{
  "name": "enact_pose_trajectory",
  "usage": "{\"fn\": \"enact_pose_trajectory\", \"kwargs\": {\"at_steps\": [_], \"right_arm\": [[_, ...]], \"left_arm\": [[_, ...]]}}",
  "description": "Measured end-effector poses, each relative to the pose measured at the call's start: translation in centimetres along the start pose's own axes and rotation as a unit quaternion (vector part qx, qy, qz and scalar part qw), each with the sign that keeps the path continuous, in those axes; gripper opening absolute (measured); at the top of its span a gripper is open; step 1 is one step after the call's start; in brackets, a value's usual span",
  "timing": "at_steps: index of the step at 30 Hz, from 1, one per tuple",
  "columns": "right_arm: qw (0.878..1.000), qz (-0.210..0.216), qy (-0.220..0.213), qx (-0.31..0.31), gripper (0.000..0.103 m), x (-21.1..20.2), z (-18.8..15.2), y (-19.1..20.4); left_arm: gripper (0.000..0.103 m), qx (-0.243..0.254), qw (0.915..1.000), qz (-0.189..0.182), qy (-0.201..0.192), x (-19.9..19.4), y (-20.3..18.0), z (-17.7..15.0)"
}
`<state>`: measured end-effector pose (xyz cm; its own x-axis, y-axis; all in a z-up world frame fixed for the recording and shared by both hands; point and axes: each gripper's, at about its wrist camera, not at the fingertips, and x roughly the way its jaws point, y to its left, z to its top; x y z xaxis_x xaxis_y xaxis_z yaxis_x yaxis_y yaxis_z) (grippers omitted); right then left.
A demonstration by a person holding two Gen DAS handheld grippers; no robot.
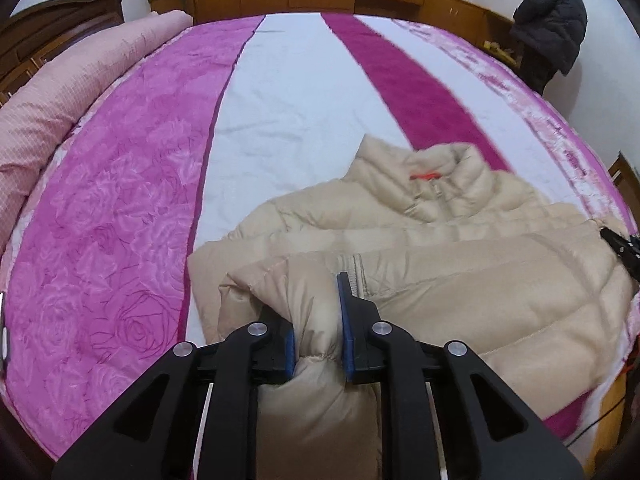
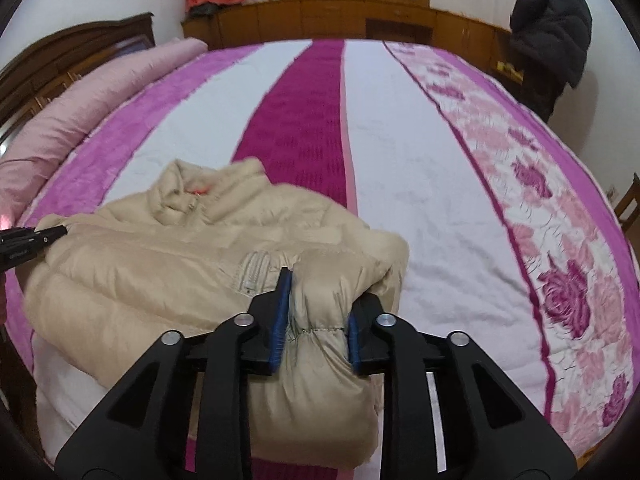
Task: Fold large clothes
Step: 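Lift the held hem up toward the collar with both grippers, then lay the hem over the collar and open both grippers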
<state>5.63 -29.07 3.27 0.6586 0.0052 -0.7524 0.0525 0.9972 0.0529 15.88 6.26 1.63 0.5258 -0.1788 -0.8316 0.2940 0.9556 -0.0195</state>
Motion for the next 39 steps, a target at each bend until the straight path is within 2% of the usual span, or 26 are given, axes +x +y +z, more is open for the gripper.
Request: {"fn": "enact_pose_trajectory", "kwargs": {"at_steps": [3, 7, 12, 16, 19, 21, 25, 27, 29, 30, 33, 39], "right_arm": [[1.0, -0.004, 0.016, 0.0, 0.029, 1.9, -0.4, -0.2], [1.0, -0.007, 0.029, -0.001, 0.032, 4.0, -0.8, -0.2], [0.999, -0.013, 0.035, 0.0, 0.033, 5.2, -1.1, -0.1], [0.999, -0.014, 0.039, 0.004, 0.034, 5.6, -1.1, -0.1], [0.999, -0.013, 0.04, 0.006, 0.036, 5.7, -1.0, -0.2], [0.999, -0.014, 0.039, 0.004, 0.037, 5.5, -0.9, -0.1], [0.999, -0.001, 0.032, 0.009, 0.042, 4.0, -0.5, -0.5], [0.999, 0.012, 0.027, 0.015, 0.05, 2.8, -0.3, -0.9], [0.999, 0.02, 0.016, 0.018, 0.069, 1.0, -0.2, -1.3], [1.0, 0.019, 0.005, 0.013, 0.07, -0.2, -0.2, -1.5], [1.0, 0.026, -0.011, -0.004, 0.07, -3.1, -0.6, -1.9], [0.999, 0.022, -0.009, -0.039, 0.07, -5.8, -3.3, -3.5]], "left_arm": [[0.019, 0.007, 0.9999, 0.012, 0.007, 1.5, -0.2, -0.2], [0.019, -0.001, 0.9999, 0.007, 0.013, 2.9, 0.0, -0.4], [0.021, -0.004, 0.9999, 0.004, 0.009, 2.9, 0.1, -0.7], [0.031, -0.003, 0.9999, -0.012, -0.003, 0.6, 0.5, -0.8], [0.049, -0.015, 0.9996, -0.024, -0.008, -1.6, 1.4, -1.4], [0.051, -0.011, 0.9996, -0.021, -0.013, -3.0, 1.9, -2.1], [0.052, -0.017, 0.9993, -0.031, -0.012, -5.2, 2.9, -3.3], [0.052, -0.022, 0.9989, -0.04, -0.01, -6.0, 3.3, -3.8], [0.052, -0.017, 0.9987, -0.046, -0.01, -6.7, 3.4, -4.4], [0.052, -0.016, 0.9987, -0.047, -0.011, -6.9, 3.4, -4.7], [0.064, -0.009, 0.9988, -0.045, -0.016, -7.8, 3.3, -5.5], [0.064, 0.032, 0.9994, -0.009, -0.011, -8.1, 3.1, -7.8]]}}
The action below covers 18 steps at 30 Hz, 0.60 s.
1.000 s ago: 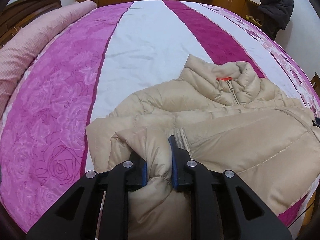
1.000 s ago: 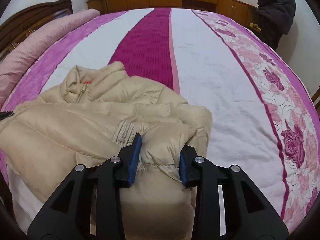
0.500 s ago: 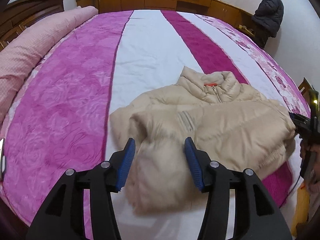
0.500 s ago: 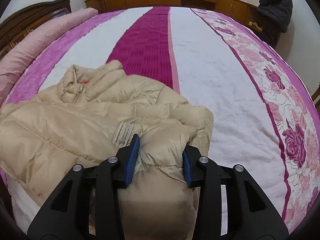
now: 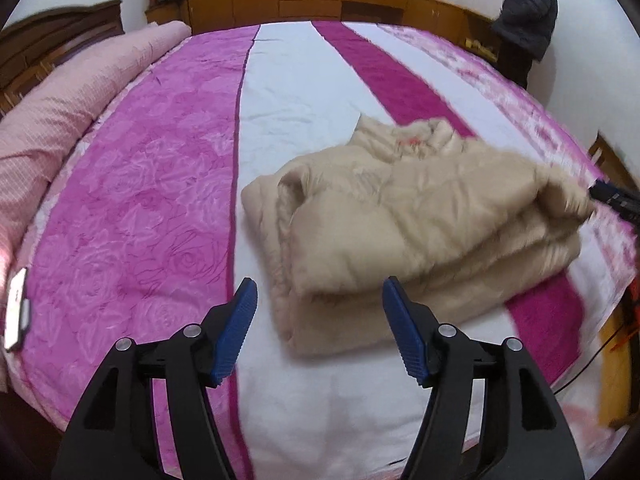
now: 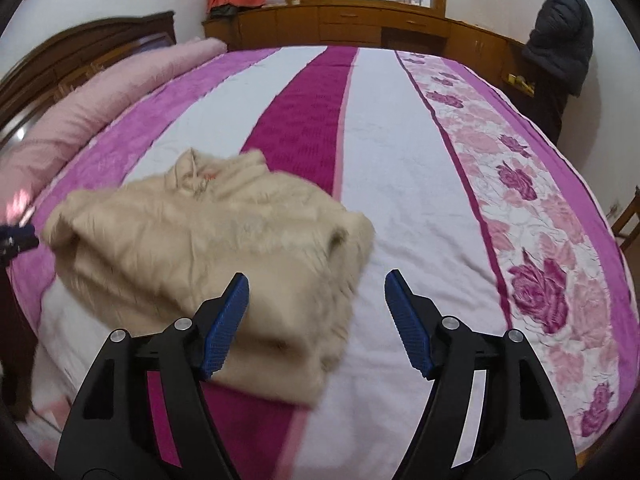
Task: Fold large clothes
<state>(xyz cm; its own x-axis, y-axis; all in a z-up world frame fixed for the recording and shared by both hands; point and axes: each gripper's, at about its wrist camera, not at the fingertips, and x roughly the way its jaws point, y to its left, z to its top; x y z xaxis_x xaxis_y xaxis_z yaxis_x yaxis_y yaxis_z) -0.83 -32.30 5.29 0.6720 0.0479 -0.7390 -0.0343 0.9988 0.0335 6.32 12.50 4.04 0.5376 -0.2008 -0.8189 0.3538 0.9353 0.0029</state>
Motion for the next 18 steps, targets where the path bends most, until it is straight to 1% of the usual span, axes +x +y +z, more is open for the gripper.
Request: {"fn": "enact_pose_trajectory", "kwargs": {"at_steps": [3, 6, 8, 9, 11, 13, 18], "right_arm": [[0.999, -0.001, 0.03, -0.013, 0.07, 0.3, -1.8, -0.9], [0.997, -0.006, 0.06, -0.049, 0.07, 1.3, -3.4, -0.6], [0.994, -0.019, 0.078, -0.073, 0.07, 2.3, -4.1, -0.1], [0.992, -0.031, 0.084, -0.084, 0.07, 3.0, -4.4, 0.1], [0.991, -0.04, 0.083, -0.093, 0.07, 3.8, -4.7, 0.5], [0.993, -0.039, 0.073, -0.084, 0.07, 4.2, -4.4, 0.6], [0.997, -0.033, 0.038, -0.066, 0.07, 4.4, -2.1, 0.2]], "left_arm": [[0.067, 0.028, 0.9984, 0.039, 0.031, 1.1, -0.1, -1.3], [0.067, 0.048, 0.996, 0.058, 0.048, 2.4, -0.2, -2.2], [0.068, 0.057, 0.9951, 0.064, 0.048, 3.1, -0.4, -2.3], [0.068, 0.062, 0.994, 0.074, 0.053, 3.7, -0.4, -2.2], [0.068, 0.06, 0.9937, 0.078, 0.054, 4.4, -0.4, -1.7], [0.068, 0.051, 0.9951, 0.072, 0.044, 4.7, -0.4, -0.8], [0.068, 0.054, 0.9964, 0.064, 0.01, 4.5, -0.9, 1.4]]}}
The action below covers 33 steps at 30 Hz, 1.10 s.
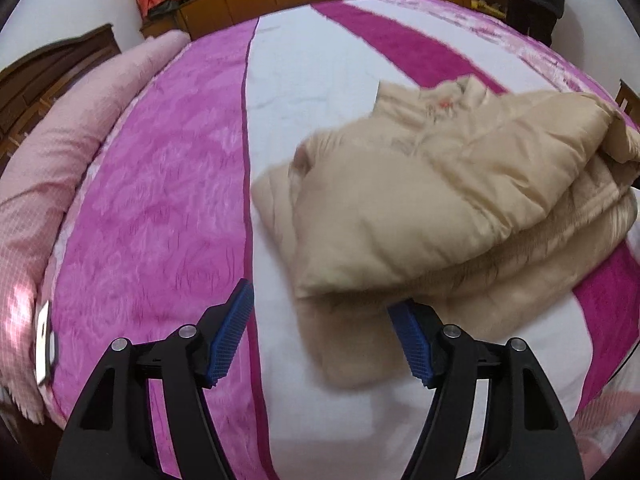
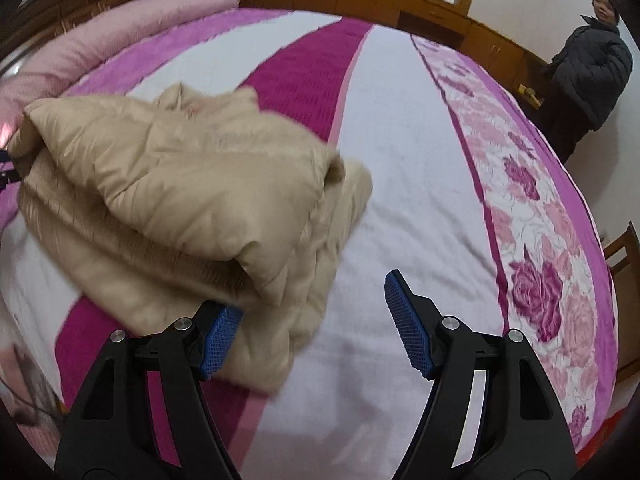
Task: Fold large clothes
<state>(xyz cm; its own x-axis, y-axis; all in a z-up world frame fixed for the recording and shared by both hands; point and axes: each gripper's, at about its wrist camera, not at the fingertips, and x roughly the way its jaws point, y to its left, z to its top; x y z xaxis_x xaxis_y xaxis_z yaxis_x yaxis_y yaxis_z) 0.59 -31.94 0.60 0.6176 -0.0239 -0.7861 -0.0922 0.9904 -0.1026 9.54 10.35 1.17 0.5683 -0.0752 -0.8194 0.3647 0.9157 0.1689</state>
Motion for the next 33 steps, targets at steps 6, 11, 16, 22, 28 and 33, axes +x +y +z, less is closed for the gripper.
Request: {"fn": "enact_pose_trajectory", "kwargs": {"at_steps": [6, 11, 16, 22, 28, 33], "right_arm": [[0.999, 0.012, -0.024, 0.036, 0.07, 0.9, 3.0, -0.4], [0.993, 0.035, -0.029, 0.109, 0.07, 2.8, 5.0, -1.8], [0.986, 0.056, -0.024, 0.154, 0.07, 4.6, 6.7, -2.7], [0.983, 0.041, -0.003, 0.181, 0.07, 7.0, 7.6, -2.6], [0.98, 0.012, 0.015, 0.197, 0.07, 9.3, 8.0, -2.5], [0.976, -0.001, 0.033, 0.213, 0.071, 12.0, 8.6, -3.3]], "left_arm": [[0.068, -0.019, 0.9995, 0.004, -0.026, 0.7, 0.7, 2.6], [0.068, -0.064, 0.9971, 0.003, -0.04, 1.4, 2.1, 4.7], [0.075, -0.077, 0.9956, -0.017, -0.05, 3.4, 2.0, 6.3], [0.075, -0.107, 0.9939, -0.005, -0.026, 7.0, 1.5, 7.2], [0.077, -0.128, 0.9916, 0.017, -0.004, 10.3, 2.0, 7.6], [0.078, -0.125, 0.9911, 0.044, 0.001, 12.4, 2.2, 8.4]]}}
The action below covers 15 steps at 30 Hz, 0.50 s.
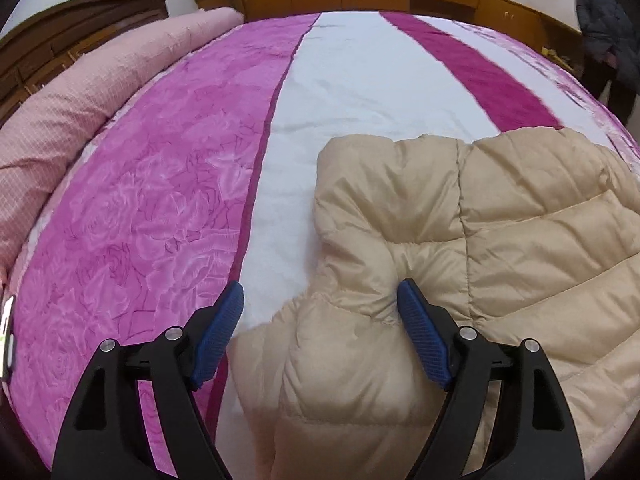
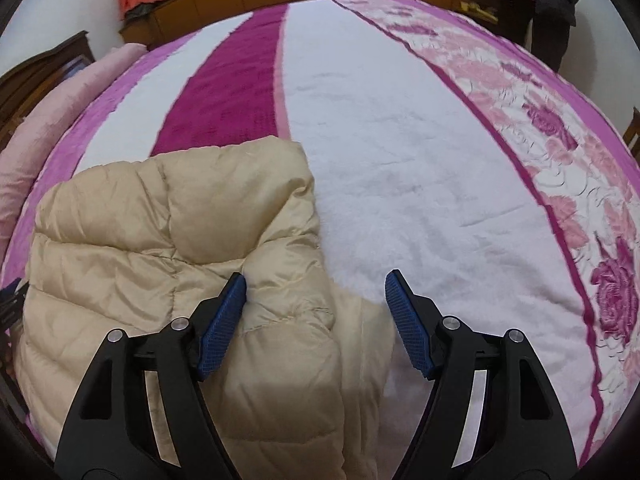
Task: Fold large clothes
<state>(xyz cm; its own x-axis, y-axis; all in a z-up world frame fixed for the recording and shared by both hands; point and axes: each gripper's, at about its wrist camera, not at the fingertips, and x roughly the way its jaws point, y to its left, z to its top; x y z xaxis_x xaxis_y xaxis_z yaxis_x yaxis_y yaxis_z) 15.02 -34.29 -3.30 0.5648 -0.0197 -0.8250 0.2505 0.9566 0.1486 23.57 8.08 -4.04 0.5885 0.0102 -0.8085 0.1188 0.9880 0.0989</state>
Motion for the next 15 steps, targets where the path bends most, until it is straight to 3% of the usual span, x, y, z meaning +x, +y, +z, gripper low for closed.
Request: {"fn": "enact_pose_trajectory", "kwargs": {"at_steps": [8, 15], "right_arm": [[1.0, 0.01, 0.007, 0.021, 0.073, 2.1, 0.6, -0.6], [0.997, 0.055, -0.003, 0.047, 0.075, -1.7, -0.2, -2.1]], "left_arm": [[0.079, -0.027, 0.9994, -0.015, 0.018, 1.3, 0.7, 0.5], [0.079, -0.038, 0.9983, -0.043, 0.014, -2.1, 2.5, 0.0]]}}
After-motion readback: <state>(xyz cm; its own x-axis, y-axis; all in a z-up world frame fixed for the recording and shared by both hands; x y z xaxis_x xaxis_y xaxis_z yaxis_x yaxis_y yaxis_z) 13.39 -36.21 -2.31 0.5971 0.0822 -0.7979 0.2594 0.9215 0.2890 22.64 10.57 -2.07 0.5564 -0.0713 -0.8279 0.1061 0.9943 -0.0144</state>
